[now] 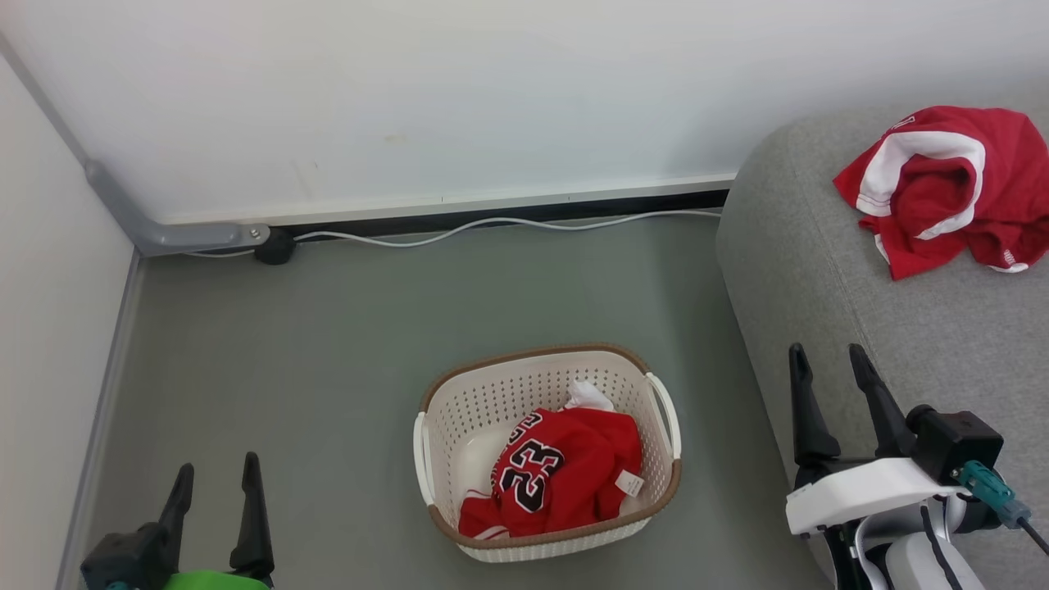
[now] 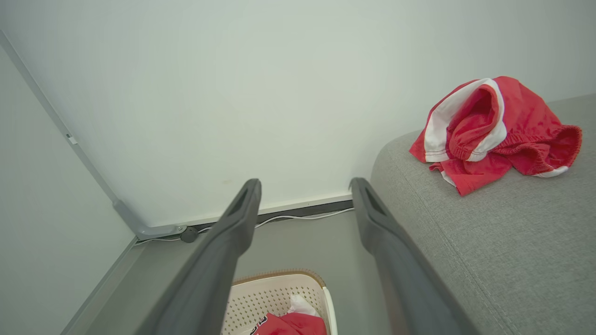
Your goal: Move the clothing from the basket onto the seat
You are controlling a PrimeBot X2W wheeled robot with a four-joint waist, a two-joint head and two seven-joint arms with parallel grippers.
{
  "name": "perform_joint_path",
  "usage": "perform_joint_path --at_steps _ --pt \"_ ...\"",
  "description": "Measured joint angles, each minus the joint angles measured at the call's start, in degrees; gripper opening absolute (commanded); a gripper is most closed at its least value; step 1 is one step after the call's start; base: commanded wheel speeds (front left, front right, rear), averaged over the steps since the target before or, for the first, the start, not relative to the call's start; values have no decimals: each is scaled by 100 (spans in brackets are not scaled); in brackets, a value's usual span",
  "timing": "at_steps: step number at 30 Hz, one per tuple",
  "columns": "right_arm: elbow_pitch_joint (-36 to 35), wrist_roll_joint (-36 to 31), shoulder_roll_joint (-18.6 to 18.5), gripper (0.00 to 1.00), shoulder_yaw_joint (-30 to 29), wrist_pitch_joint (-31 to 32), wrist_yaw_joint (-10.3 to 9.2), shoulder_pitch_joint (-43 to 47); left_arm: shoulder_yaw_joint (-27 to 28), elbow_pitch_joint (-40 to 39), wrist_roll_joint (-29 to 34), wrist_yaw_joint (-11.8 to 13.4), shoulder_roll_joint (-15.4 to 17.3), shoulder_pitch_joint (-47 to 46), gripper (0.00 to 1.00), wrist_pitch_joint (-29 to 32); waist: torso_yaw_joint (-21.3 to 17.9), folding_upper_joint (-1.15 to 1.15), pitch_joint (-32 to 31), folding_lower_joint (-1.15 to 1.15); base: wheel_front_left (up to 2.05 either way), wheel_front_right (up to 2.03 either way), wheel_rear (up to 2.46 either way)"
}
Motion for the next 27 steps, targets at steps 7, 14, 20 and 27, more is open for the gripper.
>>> perform_joint_path --at_steps 7,14,20,27 --pt "-237 9 -1 100 -199 0 -58 -91 -250 -26 170 -124 71 -163 100 1 23 0 329 0 0 0 0" --pt "-356 78 -52 100 -318 0 -59 -728 -769 26 513 -324 88 -966 100 210 32 0 812 0 0 0 0" --pt "-495 38 -81 100 -259 1 -57 -1317 -1125 349 610 -476 -103 -1589 100 479 -4 0 1272 0 0 0 0" --pt "-612 -9 -79 100 -122 4 -41 -1881 -1361 859 826 -556 -282 -2258 100 732 -121 0 1821 0 0 0 0"
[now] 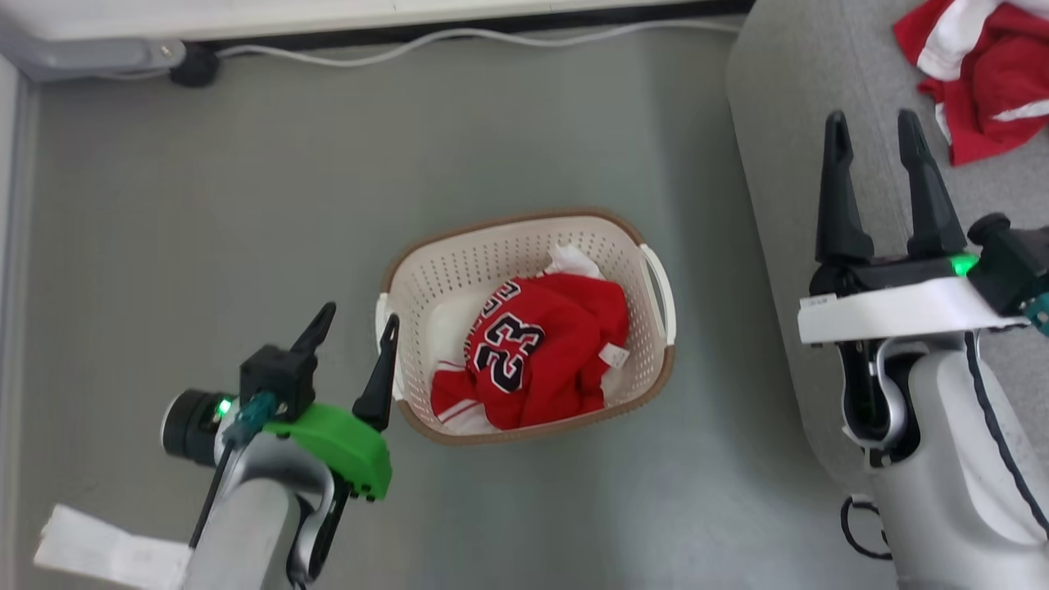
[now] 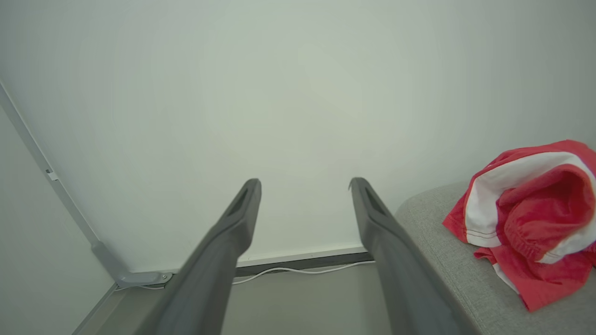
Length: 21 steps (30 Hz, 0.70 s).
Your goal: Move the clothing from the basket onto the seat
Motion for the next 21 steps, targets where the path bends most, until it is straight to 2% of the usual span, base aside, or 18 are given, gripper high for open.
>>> perform_joint_path --at_steps 11,21 --pt "-185 0 3 100 243 47 101 -798 -289 749 383 -99 -113 -903 100 271 -310 0 874 0 0 0 0" --pt "-314 21 12 100 554 46 152 -1465 -472 1366 732 -149 -73 -1574 100 456 -678 0 1665 1 0 0 0"
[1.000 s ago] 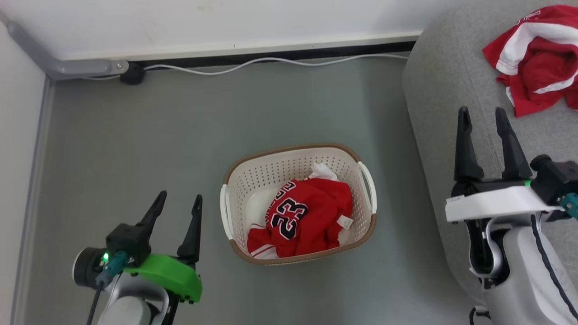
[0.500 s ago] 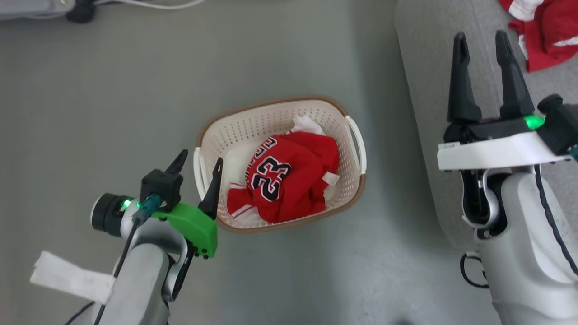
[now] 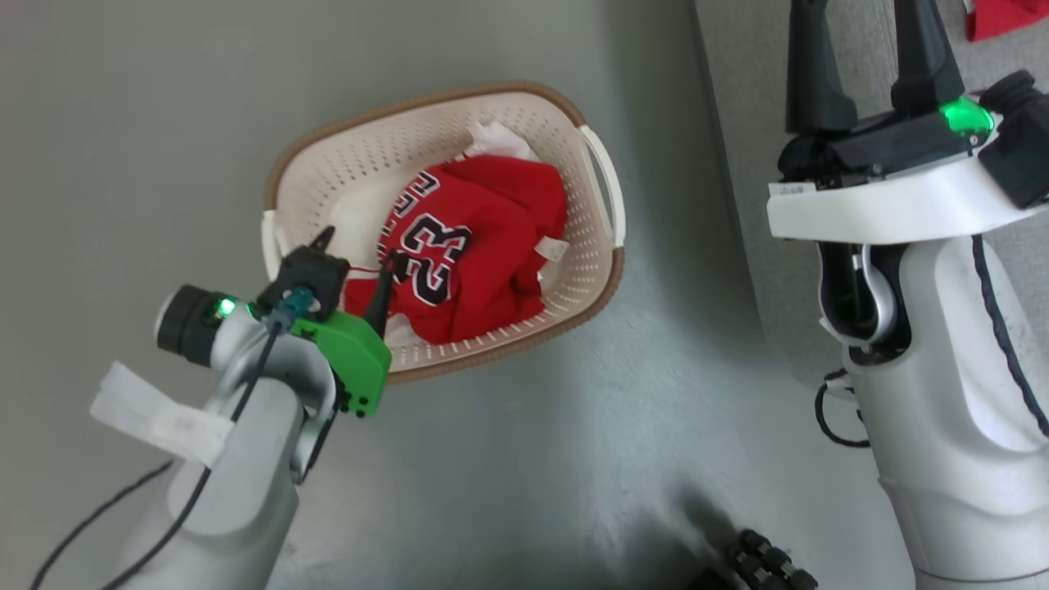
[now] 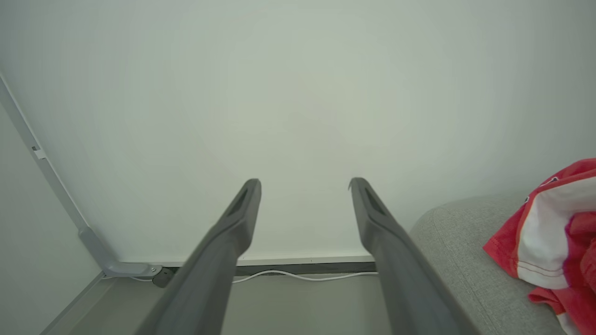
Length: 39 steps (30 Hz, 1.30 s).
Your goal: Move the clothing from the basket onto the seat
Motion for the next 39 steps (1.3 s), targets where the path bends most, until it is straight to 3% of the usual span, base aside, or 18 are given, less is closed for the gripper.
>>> perform_joint_path --at_steps 24,39 --pt "-170 371 23 100 -63 -51 -208 -1157 -155 798 563 -256 308 -1558 100 -25 -810 0 1902 0 0 0 0" --pt "-316 698 27 100 119 -53 -277 -1427 -256 1410 771 -298 472 -2075 100 -8 -1099 0 2247 0 0 0 0"
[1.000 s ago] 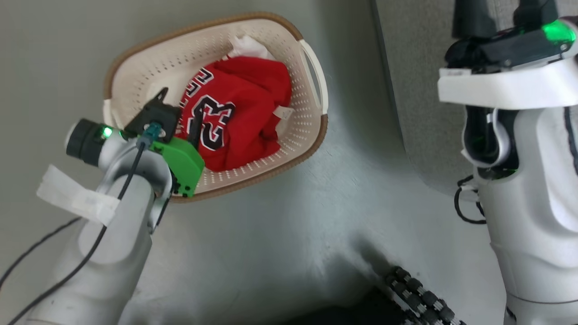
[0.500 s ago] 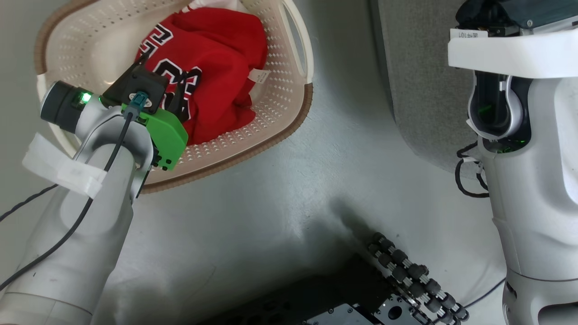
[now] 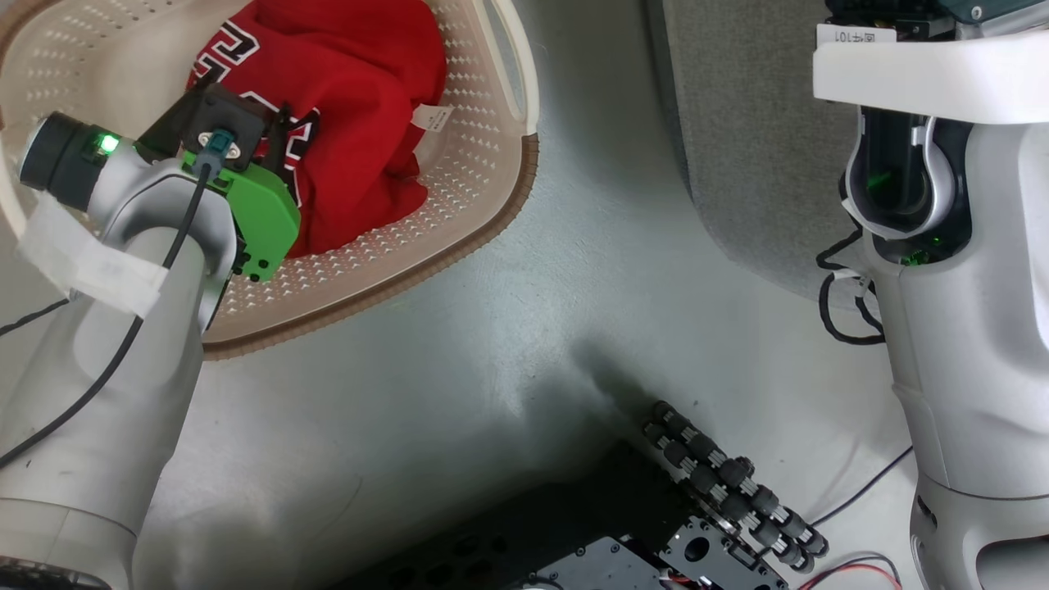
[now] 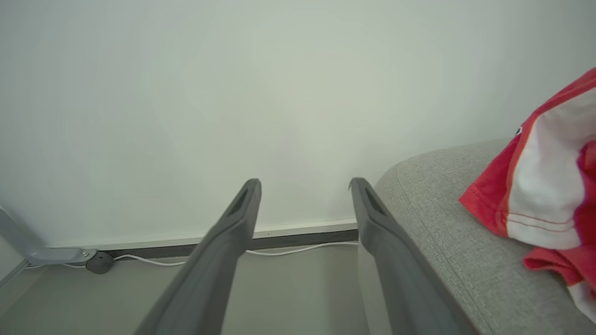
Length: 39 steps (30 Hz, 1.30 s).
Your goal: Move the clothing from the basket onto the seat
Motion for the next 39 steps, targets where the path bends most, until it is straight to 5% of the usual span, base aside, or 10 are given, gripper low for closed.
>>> perform_joint_path --at_steps 39 --pt "-110 203 1 100 70 -3 -194 12 -404 1069 245 -147 -189 -354 100 232 -132 0 100 -1 0 0 0"
